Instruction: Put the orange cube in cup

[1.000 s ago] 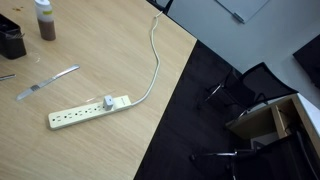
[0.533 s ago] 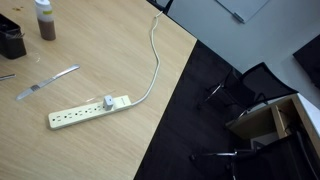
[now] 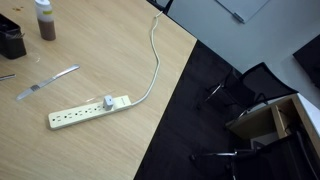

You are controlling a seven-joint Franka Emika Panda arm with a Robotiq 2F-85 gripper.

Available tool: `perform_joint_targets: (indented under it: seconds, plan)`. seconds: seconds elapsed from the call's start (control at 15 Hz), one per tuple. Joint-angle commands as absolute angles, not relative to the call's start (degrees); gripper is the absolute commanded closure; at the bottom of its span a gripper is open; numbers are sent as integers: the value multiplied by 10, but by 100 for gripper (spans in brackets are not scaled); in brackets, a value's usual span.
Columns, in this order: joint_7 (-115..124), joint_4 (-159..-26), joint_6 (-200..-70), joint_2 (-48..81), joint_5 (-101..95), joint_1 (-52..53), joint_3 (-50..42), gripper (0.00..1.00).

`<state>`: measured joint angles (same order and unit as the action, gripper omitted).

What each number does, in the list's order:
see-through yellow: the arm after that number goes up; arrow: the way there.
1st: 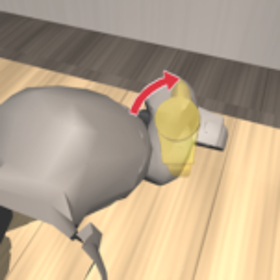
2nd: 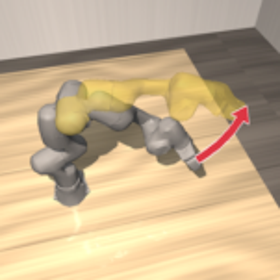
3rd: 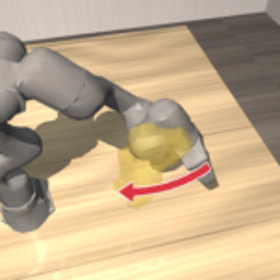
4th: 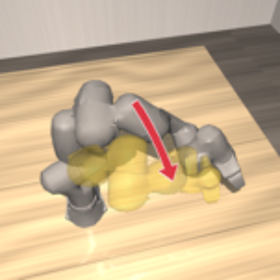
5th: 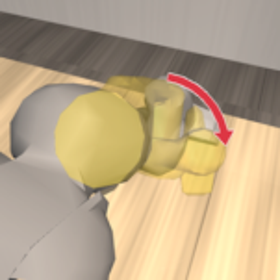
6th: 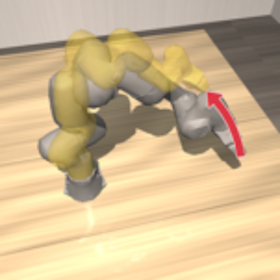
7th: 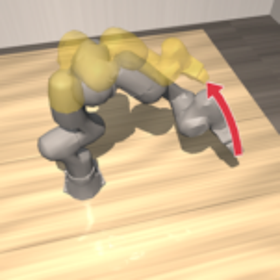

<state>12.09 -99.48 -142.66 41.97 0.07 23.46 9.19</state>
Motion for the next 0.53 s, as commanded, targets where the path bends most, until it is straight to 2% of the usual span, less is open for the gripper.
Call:
perform_joint_targets:
  seconds: [0.0, 0.13, 0.33, 0.47]
  plan:
    - [105, -977, -1412, 436, 1, 227, 100, 35]
    - [101, -976, -1415, 436, -1, 228, 100, 28]
    - [91, -978, -1426, 430, -2, 228, 105, 6]
    - [81, -976, -1432, 425, 0, 227, 112, 0]
